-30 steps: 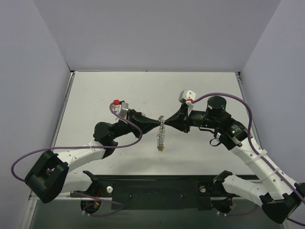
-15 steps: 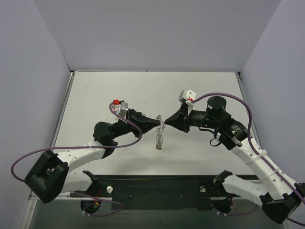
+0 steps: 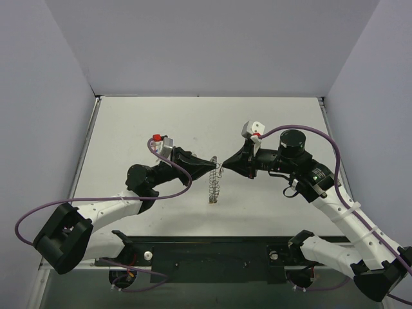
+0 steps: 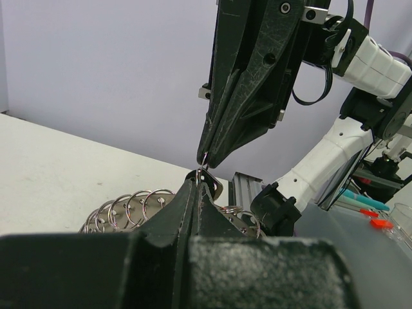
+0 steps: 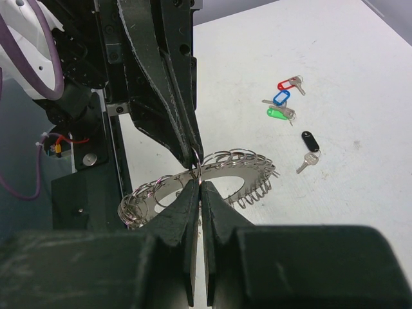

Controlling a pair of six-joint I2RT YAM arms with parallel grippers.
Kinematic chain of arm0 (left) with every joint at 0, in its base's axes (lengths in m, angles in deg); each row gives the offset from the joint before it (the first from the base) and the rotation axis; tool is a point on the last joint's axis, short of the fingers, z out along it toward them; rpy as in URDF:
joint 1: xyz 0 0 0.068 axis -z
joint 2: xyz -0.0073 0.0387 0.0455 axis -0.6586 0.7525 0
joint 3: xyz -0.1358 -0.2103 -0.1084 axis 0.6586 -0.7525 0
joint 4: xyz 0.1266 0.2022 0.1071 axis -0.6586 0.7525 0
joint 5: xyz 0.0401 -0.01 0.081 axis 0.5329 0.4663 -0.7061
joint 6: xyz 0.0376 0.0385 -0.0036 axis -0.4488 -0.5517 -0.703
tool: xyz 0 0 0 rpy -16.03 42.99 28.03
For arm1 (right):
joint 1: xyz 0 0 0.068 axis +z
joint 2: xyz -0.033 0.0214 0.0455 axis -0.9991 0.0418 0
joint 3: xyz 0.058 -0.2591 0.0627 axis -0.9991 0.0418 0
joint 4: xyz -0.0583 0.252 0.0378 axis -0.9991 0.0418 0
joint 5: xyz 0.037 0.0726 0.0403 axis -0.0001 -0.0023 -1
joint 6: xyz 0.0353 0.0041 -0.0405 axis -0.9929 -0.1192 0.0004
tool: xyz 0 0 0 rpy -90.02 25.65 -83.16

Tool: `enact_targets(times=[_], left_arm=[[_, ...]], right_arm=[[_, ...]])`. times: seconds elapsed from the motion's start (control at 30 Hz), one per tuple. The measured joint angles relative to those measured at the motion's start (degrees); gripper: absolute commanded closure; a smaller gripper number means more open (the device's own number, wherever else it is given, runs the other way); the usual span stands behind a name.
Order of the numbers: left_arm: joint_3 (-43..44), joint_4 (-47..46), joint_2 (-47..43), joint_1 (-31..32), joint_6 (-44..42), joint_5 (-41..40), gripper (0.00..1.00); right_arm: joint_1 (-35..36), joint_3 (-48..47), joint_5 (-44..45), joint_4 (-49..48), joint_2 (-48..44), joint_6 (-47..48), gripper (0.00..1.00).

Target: Put the keys on the keyring

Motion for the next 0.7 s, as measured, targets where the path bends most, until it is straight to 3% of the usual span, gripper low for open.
enact_targets(times=[0.7], left_arm=[[0.00, -0.04, 0.00, -0.39, 0.07, 0.00, 1.00]], right_arm=[[0.11, 0.81, 0.00, -1.77, 0.68, -1.29, 1.00]])
